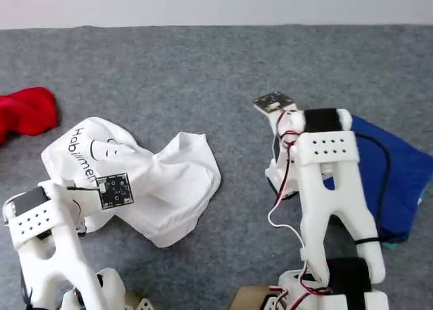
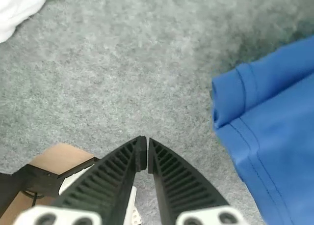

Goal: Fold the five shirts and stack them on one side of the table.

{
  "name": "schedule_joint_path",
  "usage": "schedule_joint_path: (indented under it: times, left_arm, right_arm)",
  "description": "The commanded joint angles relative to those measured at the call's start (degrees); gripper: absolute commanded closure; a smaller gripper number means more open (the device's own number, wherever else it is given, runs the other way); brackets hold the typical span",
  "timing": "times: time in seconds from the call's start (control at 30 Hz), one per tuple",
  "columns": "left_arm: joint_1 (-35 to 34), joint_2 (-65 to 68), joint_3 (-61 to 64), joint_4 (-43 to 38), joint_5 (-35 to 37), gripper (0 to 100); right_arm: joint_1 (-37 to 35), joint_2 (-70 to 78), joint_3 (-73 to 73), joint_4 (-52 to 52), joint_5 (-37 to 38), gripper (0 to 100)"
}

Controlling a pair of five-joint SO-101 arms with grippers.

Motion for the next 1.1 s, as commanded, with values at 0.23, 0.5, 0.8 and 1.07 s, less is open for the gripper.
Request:
schedule_joint_path:
  times: [0.23, 0.5, 0.8, 1.07]
  left_arm:
    - [0.4, 0.4, 4.1, -10.9, -0.9, 80]
    - [0.4, 13.3, -4.4, -9.7, 0.9, 80]
    - [1.1, 19.9, -8.1, -7.2, 1.3, 80]
    - [2.4, 24.4, -8.3, -9.9, 1.4, 87]
  right_arm:
    - [-0.5, 0.0, -0.6, 2.3, 0.2, 98.9]
    - [-0.6, 0.1, -0.6, 2.3, 0.2, 98.9]
    - [-0.8, 0.1, -0.6, 2.3, 0.2, 98.9]
    - [-0.8, 0.1, -0.6, 2.3, 0.2, 98.9]
